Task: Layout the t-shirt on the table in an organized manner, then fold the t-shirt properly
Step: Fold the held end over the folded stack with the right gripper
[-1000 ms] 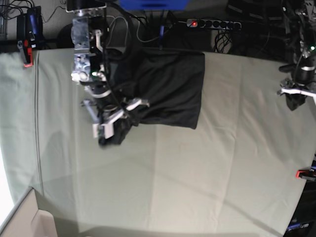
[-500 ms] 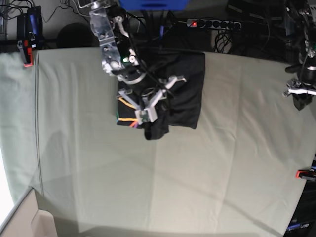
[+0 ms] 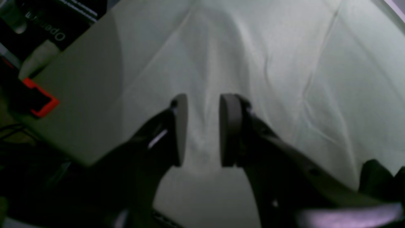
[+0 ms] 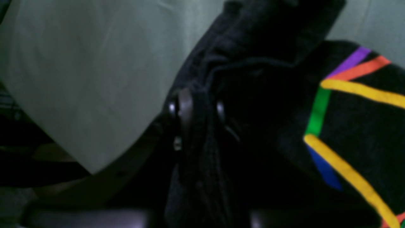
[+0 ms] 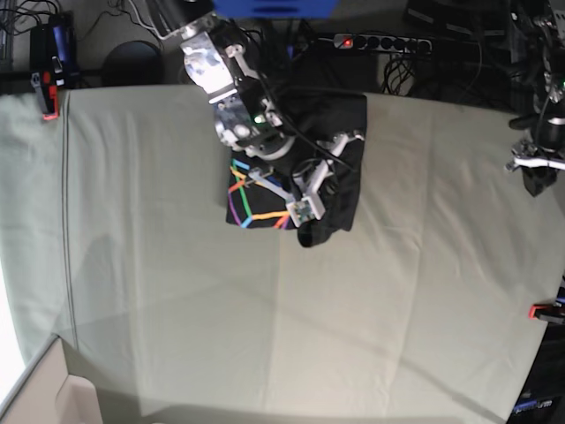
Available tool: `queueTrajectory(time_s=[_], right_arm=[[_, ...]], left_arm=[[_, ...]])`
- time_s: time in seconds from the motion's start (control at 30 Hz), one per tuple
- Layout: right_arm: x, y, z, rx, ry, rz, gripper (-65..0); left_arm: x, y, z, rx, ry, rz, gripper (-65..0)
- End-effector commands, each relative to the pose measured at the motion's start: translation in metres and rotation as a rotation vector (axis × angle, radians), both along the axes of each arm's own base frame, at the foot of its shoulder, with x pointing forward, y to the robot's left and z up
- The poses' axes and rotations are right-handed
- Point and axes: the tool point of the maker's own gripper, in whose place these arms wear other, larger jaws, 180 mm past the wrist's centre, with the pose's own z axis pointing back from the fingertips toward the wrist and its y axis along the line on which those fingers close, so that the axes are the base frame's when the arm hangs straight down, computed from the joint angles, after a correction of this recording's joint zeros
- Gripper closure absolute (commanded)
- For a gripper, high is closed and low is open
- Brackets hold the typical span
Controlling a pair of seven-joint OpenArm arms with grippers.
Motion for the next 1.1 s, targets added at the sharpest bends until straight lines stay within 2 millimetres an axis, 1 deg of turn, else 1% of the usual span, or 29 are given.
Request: queueTrajectory(time_s=[0.0,0.07,0.13,0.2,0.27,0.33,0.37,0.4,0.47,0.53,0.6,0.67,0.73,0.77,0.83,0.87,0.93,1.0,1.07], right_arm=[[0.013,0.01,0.018,0.042,-0.055,0.002,-6.5],[0.012,0.01,0.018,0.043,-0.052,0.002,-15.0],[0.011,0.014,0.023,0.051,-0.064,0.01,-25.1],[0.007,0.024,0.041,0.079,-0.107,0.038,-32.8],[0.004,0.031,0.068,0.117,-0.169,0.051,-38.4],[0.005,0.027,0.093,0.136,-0.235,0.057,-39.9],[0.006,0.024,0.102,0.141,-0.259,0.054,-39.6],[0.007,0.019,0.106,0.138,-0.274,0.049,-39.4],[0.01,0.001,0.104,0.111,-0.284,0.023,-38.9],[0.019,-0.021,0.097,0.075,-0.282,-0.018,-36.9],[0.024,-0.037,0.091,0.049,-0.271,-0.05,-32.7],[0.025,-0.048,0.083,0.028,-0.257,-0.066,-24.5],[0.015,-0.049,0.072,0.02,-0.228,-0.061,-13.5],[0.009,-0.049,0.067,0.02,-0.211,-0.06,-9.3],[-0.005,-0.043,0.055,0.022,-0.168,-0.046,-3.1],[-0.014,-0.034,0.05,0.026,-0.149,-0.021,-0.6],[-0.033,-0.019,0.036,0.019,-0.102,0.039,0.0],[-0.048,-0.012,0.022,-0.005,-0.074,0.099,0.0],[-0.064,-0.004,0.015,-0.019,-0.061,0.166,0.0]], left_arm=[[0.006,0.005,0.015,0.033,-0.045,-0.004,-17.1],[0.006,0.005,0.015,0.033,-0.043,-0.004,-17.1],[0.007,0.005,0.014,0.031,-0.043,-0.004,-17.1],[0.007,0.005,0.014,0.031,-0.044,-0.006,-17.1],[0.009,0.004,0.015,0.032,-0.048,-0.009,-17.1],[0.015,0.004,0.019,0.031,-0.063,-0.009,-17.1],[0.015,0.005,0.019,0.032,-0.064,-0.006,-17.1],[0.016,0.005,0.02,0.032,-0.067,-0.006,-17.1],[0.016,0.005,0.02,0.031,-0.067,-0.007,-17.1],[0.016,0.004,0.018,0.028,-0.065,-0.007,-17.1],[0.016,0.004,0.018,0.027,-0.065,-0.006,-17.1],[0.02,0.003,0.021,0.025,-0.077,-0.006,-17.1],[0.022,0.003,0.022,0.025,-0.082,-0.006,-17.1],[0.022,0.003,0.022,0.025,-0.082,-0.006,-17.1],[0.022,0.003,0.022,0.025,-0.083,-0.006,-17.1],[0.022,0.003,0.022,0.021,-0.085,-0.006,-17.1],[0.022,0.003,0.022,0.019,-0.086,-0.006,-17.1],[0.023,0.003,0.023,0.018,-0.088,-0.005,-17.2],[0.023,0.002,0.023,0.017,-0.089,-0.005,-17.2]])
